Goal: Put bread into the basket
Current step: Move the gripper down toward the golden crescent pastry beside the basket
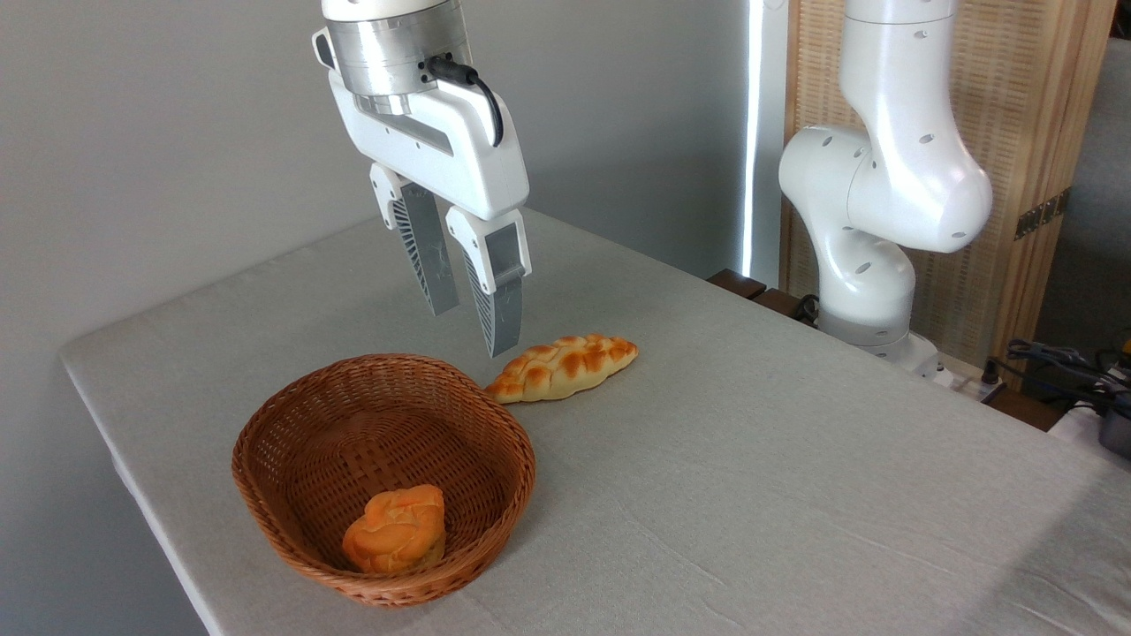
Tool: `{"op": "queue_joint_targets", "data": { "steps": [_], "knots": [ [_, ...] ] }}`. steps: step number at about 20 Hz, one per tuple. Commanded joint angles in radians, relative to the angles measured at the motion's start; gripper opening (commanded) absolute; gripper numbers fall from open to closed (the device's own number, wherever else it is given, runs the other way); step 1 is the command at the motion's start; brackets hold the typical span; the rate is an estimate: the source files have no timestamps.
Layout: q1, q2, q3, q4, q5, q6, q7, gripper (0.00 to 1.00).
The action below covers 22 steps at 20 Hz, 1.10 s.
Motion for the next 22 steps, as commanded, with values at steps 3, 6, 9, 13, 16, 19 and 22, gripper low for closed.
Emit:
{"op": "queue_joint_targets", "data": {
  "steps": [3, 6, 9, 13, 16, 19, 22],
  "knots": [
    [-0.004, -0.016, -0.001, -0.033, 0.001, 0.01, -0.007, 1.0],
    [-0.005, -0.016, -0.003, -0.033, 0.001, 0.008, -0.007, 1.0],
    [-0.007, -0.017, -0.003, -0.044, 0.001, 0.005, -0.007, 1.0],
    [-0.056, -0.06, -0.003, -0.122, 0.001, 0.007, -0.007, 1.0],
    [-0.119, -0.108, 0.003, -0.222, 0.0, 0.018, -0.01, 1.0],
    [-0.195, -0.192, 0.034, -0.366, 0.001, 0.05, -0.007, 1.0],
    [-0.332, -0.298, 0.147, -0.522, 0.001, 0.129, -0.006, 1.0]
  ]
}}
